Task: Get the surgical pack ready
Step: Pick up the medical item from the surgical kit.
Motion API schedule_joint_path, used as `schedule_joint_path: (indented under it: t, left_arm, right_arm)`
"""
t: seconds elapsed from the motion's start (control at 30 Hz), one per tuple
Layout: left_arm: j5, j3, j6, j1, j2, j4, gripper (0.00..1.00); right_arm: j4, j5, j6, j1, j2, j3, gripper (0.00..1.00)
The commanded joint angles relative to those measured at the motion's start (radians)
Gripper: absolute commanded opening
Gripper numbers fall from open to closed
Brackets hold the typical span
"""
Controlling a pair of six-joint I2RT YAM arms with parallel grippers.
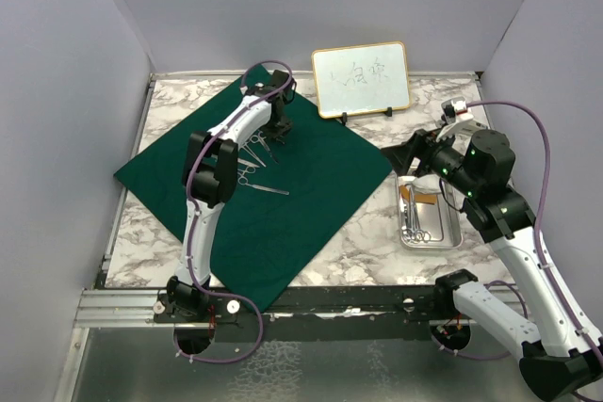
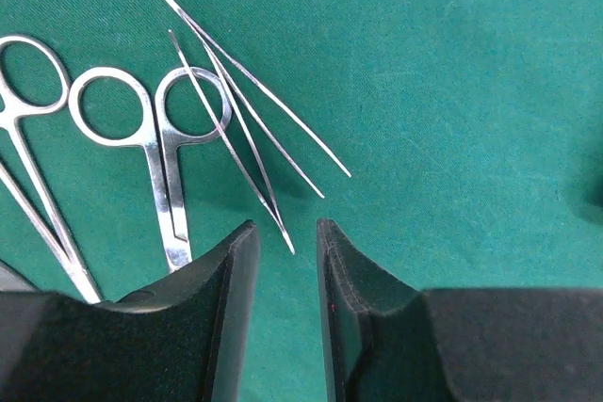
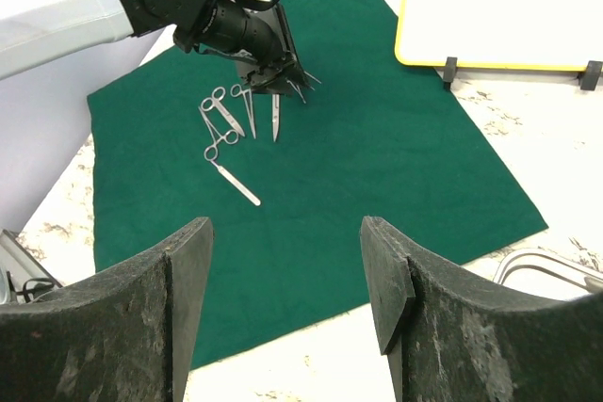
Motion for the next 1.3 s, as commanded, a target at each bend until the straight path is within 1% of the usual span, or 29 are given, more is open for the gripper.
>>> schedule_joint_path:
  t: [0.0, 0.2, 0.33, 0.5, 0.53, 0.63, 0.7, 0.83, 1.0, 1.13, 1.2, 1.27]
  left_arm:
    - [0.019, 0.031, -0.055, 0.003, 0.026, -0.035, 0.33]
    - [0.023, 0.030, -0.094, 0.004, 0.038, -0.041, 0.26]
    - [0.030, 0.039, -0.100, 0.007, 0.053, -0.043, 0.19]
    - [0.033, 0.041, -0.114, 0.014, 0.063, -0.053, 0.14]
    - [0.032, 0.042, -0.115, 0.015, 0.062, -0.053, 0.12]
    - [0.037, 0.034, -0.115, 0.017, 0.047, -0.057, 0.01]
    - [0.040, 0.016, -0.118, 0.017, 0.017, -0.059, 0.00]
    - [0.029, -0.067, -0.124, 0.017, -0.103, -0.059, 0.00]
    - [0.032, -0.263, -0.108, 0.017, -0.314, -0.031, 0.00]
    - [0.093, -0.448, -0.059, 0.017, -0.503, 0.036, 0.00]
    - [0.144, -0.544, -0.021, 0.017, -0.596, 0.104, 0.00]
    - [0.198, -0.668, 0.014, 0.013, -0.721, 0.199, 0.00]
  right_arm:
    - [0.032, 0.008, -0.022, 0.000, -0.015, -0.011, 0.64]
    - [0.037, 0.004, -0.020, 0.000, -0.013, -0.017, 0.64]
    - [0.037, 0.001, -0.017, 0.000, -0.014, -0.019, 0.64]
    - [0.034, 0.000, -0.014, 0.000, -0.014, -0.019, 0.64]
    - [0.034, -0.001, -0.015, 0.000, -0.015, -0.019, 0.64]
    - [0.034, -0.002, -0.014, 0.000, -0.014, -0.019, 0.64]
    - [0.037, -0.004, -0.013, 0.000, -0.012, -0.020, 0.64]
    - [0.041, -0.015, -0.012, 0.000, -0.004, -0.025, 0.64]
    - [0.062, -0.075, -0.001, 0.000, 0.028, -0.048, 0.64]
    - [0.096, -0.168, 0.020, 0.000, 0.073, -0.077, 0.64]
    - [0.125, -0.246, 0.029, 0.000, 0.110, -0.092, 0.64]
    - [0.152, -0.339, 0.048, 0.000, 0.166, -0.096, 0.64]
